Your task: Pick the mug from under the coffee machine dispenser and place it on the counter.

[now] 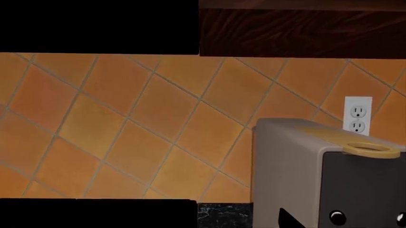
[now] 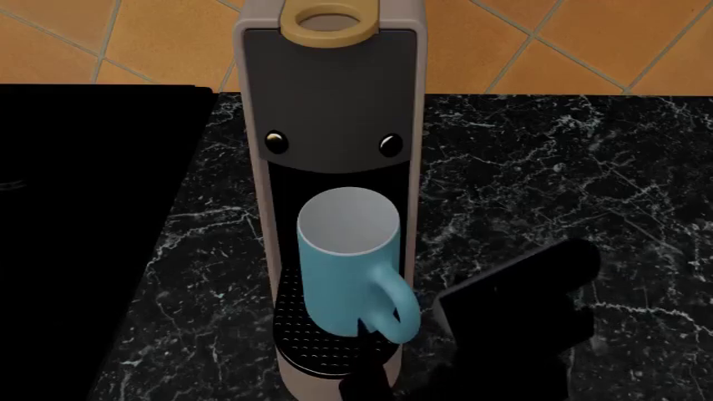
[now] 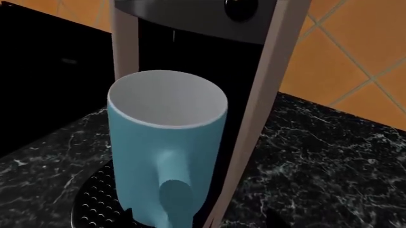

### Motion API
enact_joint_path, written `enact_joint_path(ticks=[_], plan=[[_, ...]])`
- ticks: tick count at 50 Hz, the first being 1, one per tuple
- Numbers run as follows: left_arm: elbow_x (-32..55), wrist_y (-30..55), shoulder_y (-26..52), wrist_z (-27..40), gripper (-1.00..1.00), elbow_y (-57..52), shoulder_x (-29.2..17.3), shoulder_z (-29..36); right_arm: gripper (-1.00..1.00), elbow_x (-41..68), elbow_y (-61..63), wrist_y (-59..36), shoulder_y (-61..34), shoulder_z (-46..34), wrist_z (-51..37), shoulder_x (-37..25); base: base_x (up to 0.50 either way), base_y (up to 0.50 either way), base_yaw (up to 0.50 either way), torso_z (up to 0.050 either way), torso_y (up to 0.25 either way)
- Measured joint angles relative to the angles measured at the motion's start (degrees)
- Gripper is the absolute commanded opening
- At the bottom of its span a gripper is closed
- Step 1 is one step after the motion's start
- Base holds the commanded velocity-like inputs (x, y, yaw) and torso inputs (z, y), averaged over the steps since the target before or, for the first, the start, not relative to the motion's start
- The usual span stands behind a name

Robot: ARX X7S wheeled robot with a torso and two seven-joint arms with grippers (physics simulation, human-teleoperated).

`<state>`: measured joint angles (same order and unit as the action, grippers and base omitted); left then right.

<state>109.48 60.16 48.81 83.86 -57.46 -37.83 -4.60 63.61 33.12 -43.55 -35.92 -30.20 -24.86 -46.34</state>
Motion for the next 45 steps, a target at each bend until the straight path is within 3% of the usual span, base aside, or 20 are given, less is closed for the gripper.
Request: enact_joint_path(ticks=[6,7,31,45], plan=[[-0.09,-0.11,-0.06,-0.06,1.00,-0.04,-0.09,0.08,1.00,-0.49,-0.86,-0.05,-0.49,-0.35,0.46,0.45,0.00,0.00,0.00,0.000,0.000],[-0.11,-0.12,-0.06,-0.08,1.00,-0.04,-0.09,0.09,-1.00,-0.54,-0.94,-0.06,-0.55,-0.40,0.51,0.50,0.00,0.00,0.00,0.000,0.000],[-0.27,-0.55,-0.10,-0.13,1.00,-0.11,-0.57,0.53,-1.00,5.85,3.92,-1.66,-1.50,1.54,-3.37,-1.82,0.00,0.00,0.00,0.000,0.000],[-0.39,-0.80,-0.01,-0.22,1.00,-0.08,-0.78,0.73,-1.00,16.08,8.71,-0.91,-1.69,6.94,-6.65,-7.84,0.00,0.00,0.00,0.000,0.000]])
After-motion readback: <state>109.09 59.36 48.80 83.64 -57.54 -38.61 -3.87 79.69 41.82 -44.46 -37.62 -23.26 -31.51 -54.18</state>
